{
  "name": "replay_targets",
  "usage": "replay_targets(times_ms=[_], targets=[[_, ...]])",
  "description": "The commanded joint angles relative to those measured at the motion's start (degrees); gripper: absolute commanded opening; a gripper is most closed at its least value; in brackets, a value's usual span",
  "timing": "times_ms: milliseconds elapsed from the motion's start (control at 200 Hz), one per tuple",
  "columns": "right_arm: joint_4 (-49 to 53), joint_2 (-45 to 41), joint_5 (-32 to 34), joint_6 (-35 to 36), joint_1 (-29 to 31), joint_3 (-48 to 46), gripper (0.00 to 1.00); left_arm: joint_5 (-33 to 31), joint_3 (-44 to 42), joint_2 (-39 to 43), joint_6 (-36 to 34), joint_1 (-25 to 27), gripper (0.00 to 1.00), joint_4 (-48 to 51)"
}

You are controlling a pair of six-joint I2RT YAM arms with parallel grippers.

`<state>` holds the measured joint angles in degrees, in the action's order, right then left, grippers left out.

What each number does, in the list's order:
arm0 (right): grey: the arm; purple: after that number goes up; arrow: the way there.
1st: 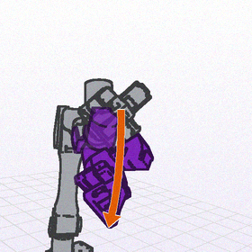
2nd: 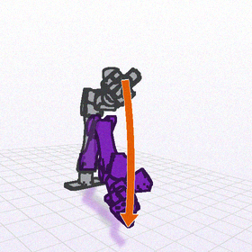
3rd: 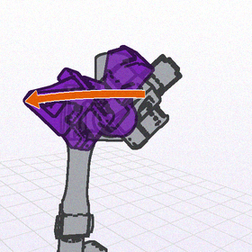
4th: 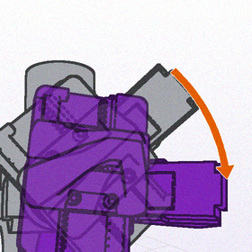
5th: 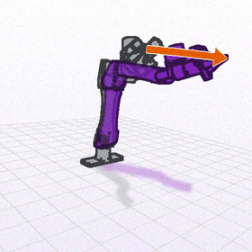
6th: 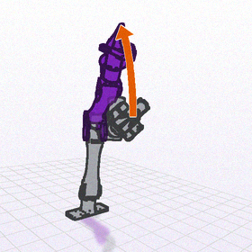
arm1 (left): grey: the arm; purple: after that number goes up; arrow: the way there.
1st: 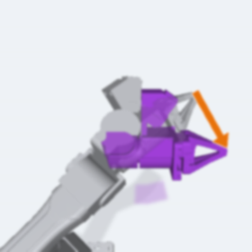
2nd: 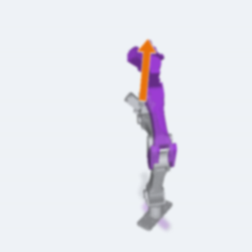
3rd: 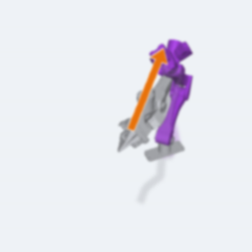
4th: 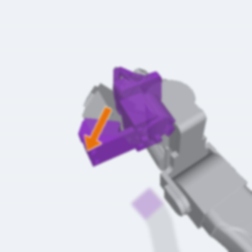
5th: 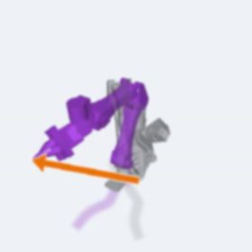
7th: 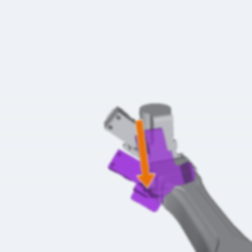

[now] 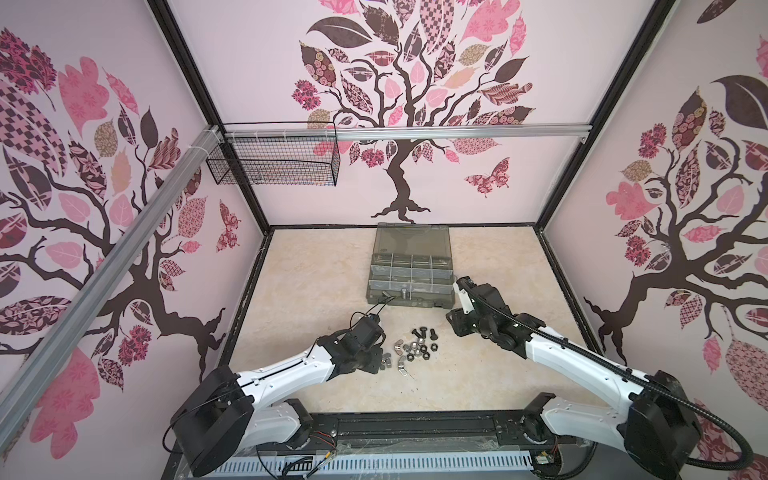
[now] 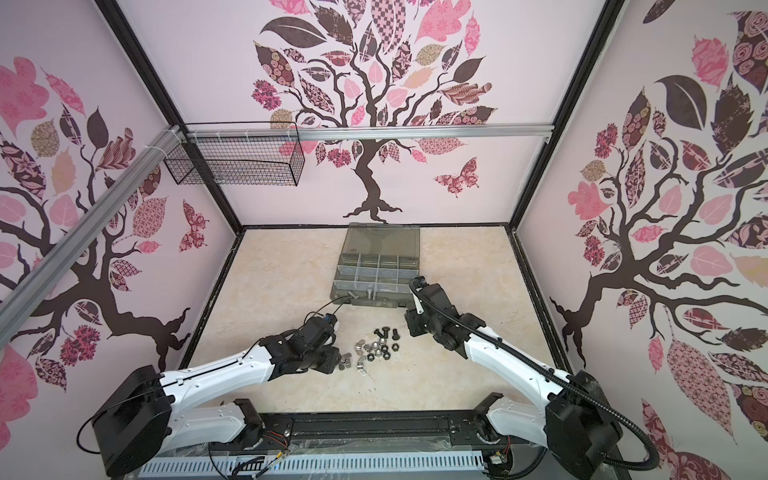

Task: Sort the screws and nuts into containers
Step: 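Lower the left gripper and grasp a silver wing nut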

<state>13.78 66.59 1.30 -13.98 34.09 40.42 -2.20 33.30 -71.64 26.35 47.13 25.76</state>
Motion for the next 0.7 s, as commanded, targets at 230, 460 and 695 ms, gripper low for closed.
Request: replay_targets(times_ms=[230, 460, 695], targets=[[-0.1, -1.2, 0.8, -0.5, 0.0, 0.0, 0.44, 0.9, 4.4, -4.9, -2.8, 1.1, 0.44, -2.5], [-0.5, -0.8, 0.5, -0.8, 0.0, -0.1, 0.44, 1.6, 4.8, -7.6, -2.9, 1.7, 0.44, -3.6], [-0.5, -0.7, 0.3, -0.9, 0.0, -0.2, 0.44, 0.5, 5.9, -10.3, -3.3, 2.1, 0.41, -4.0]])
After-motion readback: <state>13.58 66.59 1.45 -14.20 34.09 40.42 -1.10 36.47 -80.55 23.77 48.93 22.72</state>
